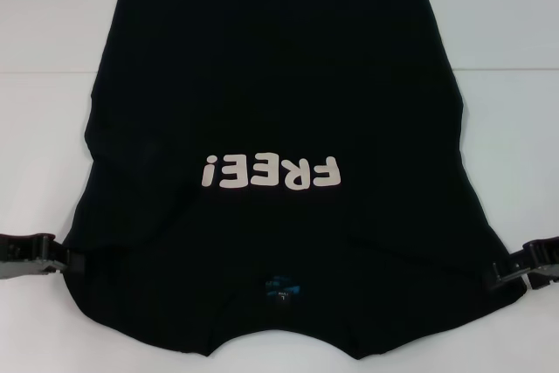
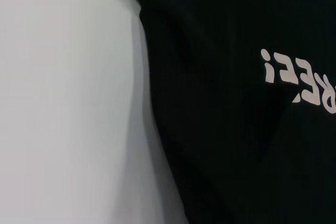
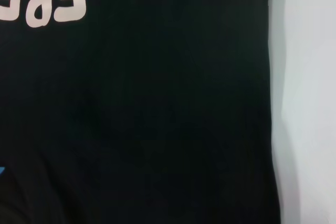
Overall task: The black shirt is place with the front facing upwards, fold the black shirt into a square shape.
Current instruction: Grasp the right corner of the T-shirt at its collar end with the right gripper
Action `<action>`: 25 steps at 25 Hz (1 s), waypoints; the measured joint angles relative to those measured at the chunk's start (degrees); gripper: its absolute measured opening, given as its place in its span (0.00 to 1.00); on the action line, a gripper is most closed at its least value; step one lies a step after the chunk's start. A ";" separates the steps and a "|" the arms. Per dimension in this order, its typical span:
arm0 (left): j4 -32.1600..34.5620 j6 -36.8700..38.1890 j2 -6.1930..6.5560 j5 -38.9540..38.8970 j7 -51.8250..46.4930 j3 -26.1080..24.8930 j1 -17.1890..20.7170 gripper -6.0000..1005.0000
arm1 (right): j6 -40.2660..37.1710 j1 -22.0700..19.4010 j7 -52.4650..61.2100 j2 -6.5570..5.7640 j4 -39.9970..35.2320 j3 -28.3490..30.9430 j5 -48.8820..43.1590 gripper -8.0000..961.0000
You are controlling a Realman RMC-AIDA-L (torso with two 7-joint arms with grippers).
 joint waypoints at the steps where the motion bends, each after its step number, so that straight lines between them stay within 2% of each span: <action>1: 0.00 0.00 0.00 -0.01 0.00 0.00 -0.05 0.03 | 0.17 0.00 -0.08 0.05 0.12 0.00 -0.01 0.91; 25: 0.02 0.00 -0.09 -0.19 0.08 -0.01 -0.25 0.03 | 1.03 0.82 -2.43 0.82 2.94 0.52 2.60 0.91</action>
